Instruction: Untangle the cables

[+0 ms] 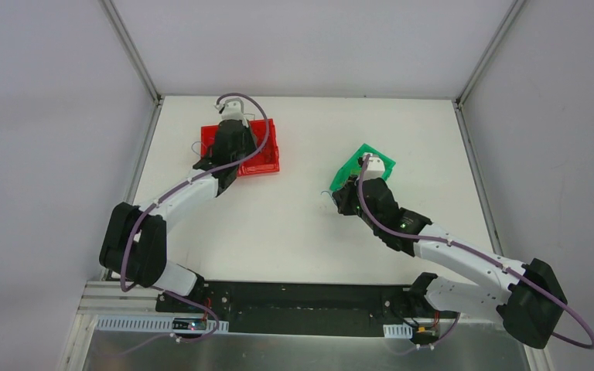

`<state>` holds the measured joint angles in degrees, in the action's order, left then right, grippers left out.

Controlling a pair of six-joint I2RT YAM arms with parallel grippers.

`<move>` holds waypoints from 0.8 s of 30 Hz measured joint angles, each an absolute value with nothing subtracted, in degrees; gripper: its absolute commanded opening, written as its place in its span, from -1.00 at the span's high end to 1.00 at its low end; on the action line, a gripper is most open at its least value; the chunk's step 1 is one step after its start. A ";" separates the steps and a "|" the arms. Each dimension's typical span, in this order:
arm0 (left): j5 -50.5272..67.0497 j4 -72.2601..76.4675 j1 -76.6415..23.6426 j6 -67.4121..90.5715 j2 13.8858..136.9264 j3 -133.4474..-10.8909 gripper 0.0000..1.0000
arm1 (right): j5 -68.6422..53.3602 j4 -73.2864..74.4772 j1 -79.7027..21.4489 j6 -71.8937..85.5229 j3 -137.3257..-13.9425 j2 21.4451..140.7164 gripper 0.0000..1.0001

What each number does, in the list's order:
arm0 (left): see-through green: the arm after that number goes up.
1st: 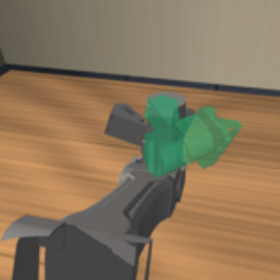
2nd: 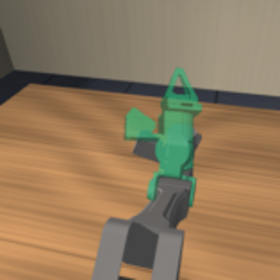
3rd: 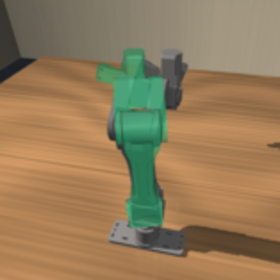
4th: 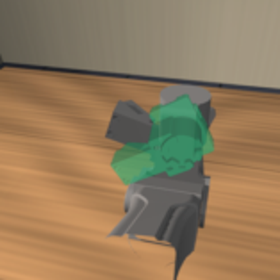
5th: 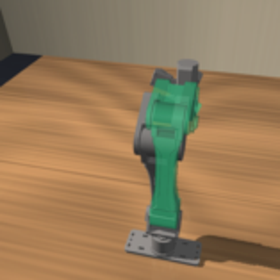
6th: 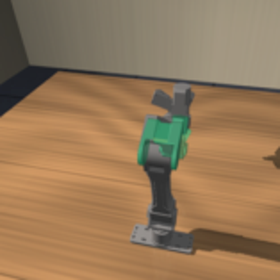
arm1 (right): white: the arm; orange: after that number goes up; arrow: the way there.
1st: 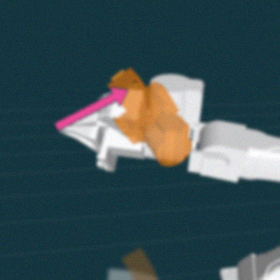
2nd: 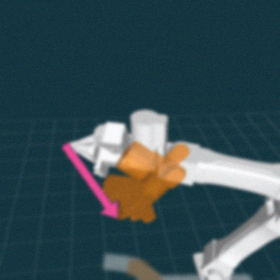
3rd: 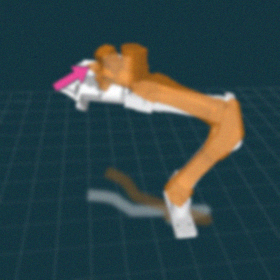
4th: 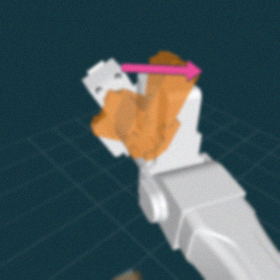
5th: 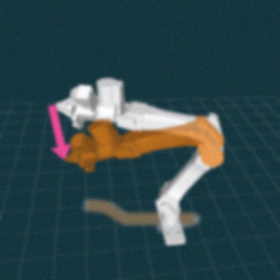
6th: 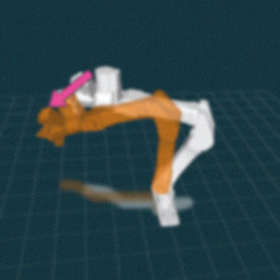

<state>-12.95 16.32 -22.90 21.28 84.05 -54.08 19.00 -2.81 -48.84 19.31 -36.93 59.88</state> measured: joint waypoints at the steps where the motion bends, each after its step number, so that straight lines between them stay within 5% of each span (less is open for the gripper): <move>1: -12.47 16.64 -22.90 20.67 83.70 -54.13 1.00 | 19.00 -2.79 -48.84 19.33 -36.93 59.88 1.00; 24: -7.94 22.15 -22.90 9.47 87.09 -58.94 1.00 | 18.94 -2.81 -48.82 19.31 -36.93 59.90 1.00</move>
